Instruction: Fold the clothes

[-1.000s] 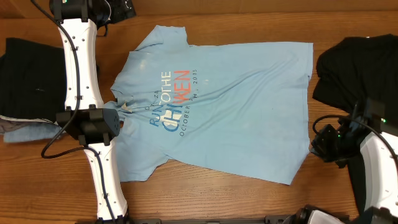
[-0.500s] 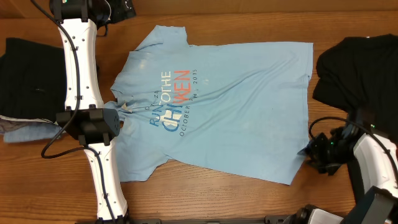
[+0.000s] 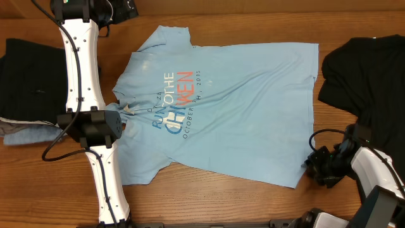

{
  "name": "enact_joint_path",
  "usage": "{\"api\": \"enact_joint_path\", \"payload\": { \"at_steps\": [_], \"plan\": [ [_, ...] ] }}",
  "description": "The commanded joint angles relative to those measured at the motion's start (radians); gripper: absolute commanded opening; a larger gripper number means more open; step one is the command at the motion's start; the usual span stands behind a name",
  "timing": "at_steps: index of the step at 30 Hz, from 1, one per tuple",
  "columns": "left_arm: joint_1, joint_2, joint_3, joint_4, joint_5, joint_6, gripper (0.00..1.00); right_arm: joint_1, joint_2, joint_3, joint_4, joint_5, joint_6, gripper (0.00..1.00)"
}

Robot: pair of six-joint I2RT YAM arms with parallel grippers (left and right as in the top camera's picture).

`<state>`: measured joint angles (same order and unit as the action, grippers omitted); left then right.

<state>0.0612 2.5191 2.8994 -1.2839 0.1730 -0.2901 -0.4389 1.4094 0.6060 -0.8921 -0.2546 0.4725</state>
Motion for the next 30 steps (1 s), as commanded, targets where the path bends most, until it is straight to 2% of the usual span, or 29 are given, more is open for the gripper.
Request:
{"api": "enact_joint_path", "payload": {
  "at_steps": [1,3,8,14,20,23,30],
  "plan": [
    [0.004,-0.013,0.014,0.002,0.011,-0.017,1.00,-0.006,0.002,-0.006,0.006,0.014,0.018,0.13],
    [0.004,-0.013,0.014,0.002,0.011,-0.017,1.00,-0.006,0.002,-0.006,0.010,0.012,0.014,0.06],
    [0.004,-0.013,0.014,0.002,0.011,-0.017,1.00,-0.006,0.001,0.005,-0.018,0.004,0.001,0.04],
    [0.004,-0.013,0.014,0.002,0.011,-0.017,1.00,0.017,-0.001,0.109,-0.130,0.068,-0.007,0.04],
    [0.004,-0.013,0.014,0.002,0.011,-0.017,1.00,0.119,-0.001,0.238,-0.211,0.074,-0.006,0.04],
    [0.004,-0.013,0.014,0.002,0.011,-0.017,1.00,0.169,-0.001,0.245,-0.217,0.064,0.002,0.04],
    [0.004,-0.013,0.014,0.002,0.011,-0.017,1.00,0.357,0.000,0.244,-0.091,-0.062,0.003,0.04]
  ]
}}
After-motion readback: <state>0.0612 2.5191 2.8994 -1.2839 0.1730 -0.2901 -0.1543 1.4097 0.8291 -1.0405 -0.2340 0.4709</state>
